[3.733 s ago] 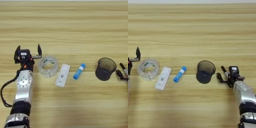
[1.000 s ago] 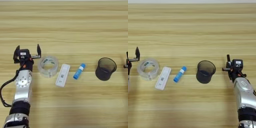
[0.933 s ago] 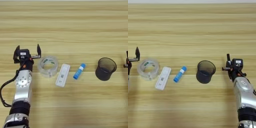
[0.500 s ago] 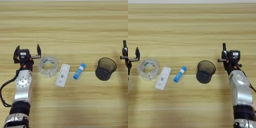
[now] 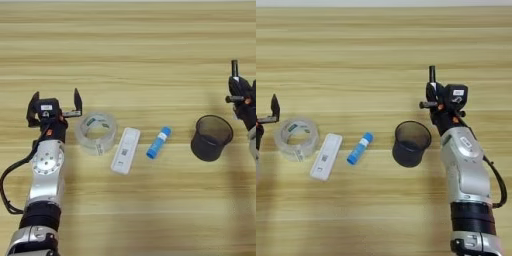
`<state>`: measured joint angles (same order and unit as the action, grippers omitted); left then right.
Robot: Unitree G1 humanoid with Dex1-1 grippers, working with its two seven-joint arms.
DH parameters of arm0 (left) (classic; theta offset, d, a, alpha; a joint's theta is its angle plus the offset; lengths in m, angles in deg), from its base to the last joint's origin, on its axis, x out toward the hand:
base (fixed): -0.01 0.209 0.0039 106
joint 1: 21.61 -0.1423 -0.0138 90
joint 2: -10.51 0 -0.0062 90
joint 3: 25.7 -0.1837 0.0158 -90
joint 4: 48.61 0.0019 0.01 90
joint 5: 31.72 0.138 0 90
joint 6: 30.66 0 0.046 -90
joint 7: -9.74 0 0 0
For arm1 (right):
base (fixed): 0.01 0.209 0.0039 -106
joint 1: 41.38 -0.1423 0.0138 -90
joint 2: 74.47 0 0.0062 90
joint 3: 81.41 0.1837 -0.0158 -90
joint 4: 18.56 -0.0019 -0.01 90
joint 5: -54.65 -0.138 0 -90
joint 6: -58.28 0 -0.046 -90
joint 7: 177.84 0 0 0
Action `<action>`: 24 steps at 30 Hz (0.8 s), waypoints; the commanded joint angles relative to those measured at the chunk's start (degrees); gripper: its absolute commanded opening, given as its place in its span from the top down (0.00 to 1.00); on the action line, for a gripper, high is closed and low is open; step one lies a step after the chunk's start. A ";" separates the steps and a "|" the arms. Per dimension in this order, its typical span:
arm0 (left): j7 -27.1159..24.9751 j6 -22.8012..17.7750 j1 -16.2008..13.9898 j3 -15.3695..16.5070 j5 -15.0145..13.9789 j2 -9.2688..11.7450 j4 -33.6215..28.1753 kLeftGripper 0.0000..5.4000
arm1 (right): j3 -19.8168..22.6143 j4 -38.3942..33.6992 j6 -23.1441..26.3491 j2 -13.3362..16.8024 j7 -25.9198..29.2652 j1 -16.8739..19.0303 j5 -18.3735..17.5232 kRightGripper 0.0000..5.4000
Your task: Move the objects on the table
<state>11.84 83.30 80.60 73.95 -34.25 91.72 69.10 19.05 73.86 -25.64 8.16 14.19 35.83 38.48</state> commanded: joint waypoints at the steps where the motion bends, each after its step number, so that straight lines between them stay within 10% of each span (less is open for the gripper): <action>1: 0.34 -0.69 0.50 -0.39 0.66 -0.21 0.57 0.00 | -0.65 -1.01 2.23 -1.32 0.96 0.10 -2.19 0.86; 24: 1.37 -0.92 0.22 -1.17 0.81 -0.54 -0.26 0.00 | -2.63 2.36 0.96 -2.30 3.43 2.86 -1.85 0.86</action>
<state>13.00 83.29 80.62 73.01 -34.03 91.39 69.12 16.13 75.81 -23.79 5.64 17.48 38.87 36.25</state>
